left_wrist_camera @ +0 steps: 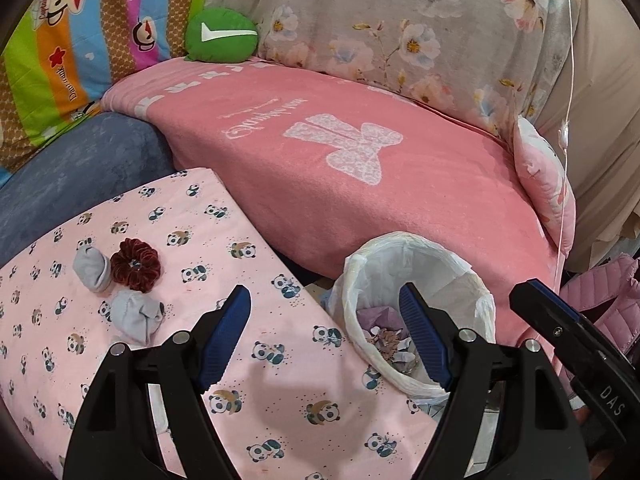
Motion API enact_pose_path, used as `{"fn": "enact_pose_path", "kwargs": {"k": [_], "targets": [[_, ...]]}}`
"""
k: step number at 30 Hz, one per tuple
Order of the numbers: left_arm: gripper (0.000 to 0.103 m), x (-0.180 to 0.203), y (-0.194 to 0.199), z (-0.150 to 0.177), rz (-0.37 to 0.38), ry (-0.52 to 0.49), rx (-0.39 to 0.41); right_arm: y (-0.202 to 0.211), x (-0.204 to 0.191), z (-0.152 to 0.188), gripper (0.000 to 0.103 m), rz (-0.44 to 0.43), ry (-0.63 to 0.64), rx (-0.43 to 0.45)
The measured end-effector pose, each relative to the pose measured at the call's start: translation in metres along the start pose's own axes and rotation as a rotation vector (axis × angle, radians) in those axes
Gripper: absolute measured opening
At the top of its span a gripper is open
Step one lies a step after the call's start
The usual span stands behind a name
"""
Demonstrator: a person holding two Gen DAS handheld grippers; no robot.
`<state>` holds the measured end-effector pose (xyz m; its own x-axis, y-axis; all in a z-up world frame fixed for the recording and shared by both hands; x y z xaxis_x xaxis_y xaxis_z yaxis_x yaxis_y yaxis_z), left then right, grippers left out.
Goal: Collect trash
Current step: 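Move both tools back over the remaining items, then grasp the white glove with the left tool while the right tool grasps the light blue sock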
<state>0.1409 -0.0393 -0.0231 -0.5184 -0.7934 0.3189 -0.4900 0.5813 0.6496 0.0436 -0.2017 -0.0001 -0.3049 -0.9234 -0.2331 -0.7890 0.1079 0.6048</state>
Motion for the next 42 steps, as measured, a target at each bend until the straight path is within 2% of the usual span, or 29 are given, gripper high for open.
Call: {"fn": "enact_pose_path", "kwargs": {"k": [18, 26, 28, 34, 39, 41, 42], "targets": [[0.074, -0.107, 0.02, 0.039, -0.169, 0.154, -0.024, -0.026, -0.093, 0.03, 0.038, -0.078, 0.129, -0.087], [0.081, -0.141, 0.013, 0.061, -0.209, 0.2, -0.073, -0.044, -0.127, 0.047, 0.039, -0.094, 0.167, -0.135], [0.086, -0.15, 0.006, 0.068, -0.219, 0.216, -0.095, -0.051, -0.133, 0.051, 0.039, -0.099, 0.172, -0.152], [0.086, -0.173, -0.01, 0.085, -0.217, 0.276, -0.157, -0.07, -0.152, 0.065, 0.039, -0.106, 0.194, -0.195], [0.086, -0.187, -0.02, 0.098, -0.181, 0.318, -0.198, -0.087, -0.165, 0.075, 0.039, -0.112, 0.208, -0.233], [0.081, -0.192, -0.018, 0.1, -0.165, 0.328, -0.193, -0.096, -0.173, 0.08, 0.039, -0.113, 0.224, -0.249], [0.07, -0.193, -0.015, 0.1, -0.154, 0.325, -0.189, -0.096, -0.173, 0.08, 0.039, -0.113, 0.224, -0.249]]}}
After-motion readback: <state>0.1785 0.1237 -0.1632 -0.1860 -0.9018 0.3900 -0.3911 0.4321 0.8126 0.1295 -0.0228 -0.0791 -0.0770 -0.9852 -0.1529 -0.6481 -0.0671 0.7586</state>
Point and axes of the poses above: each gripper's, at about its wrist camera, not at the fingertips, and y roughly against the way its jaws point, x to its right, z to its underside, the point moved 4 cm from there along -y, roughly the way its jaws point, and after that the axes turned 9 degrees about z, right-handed, at the moved point
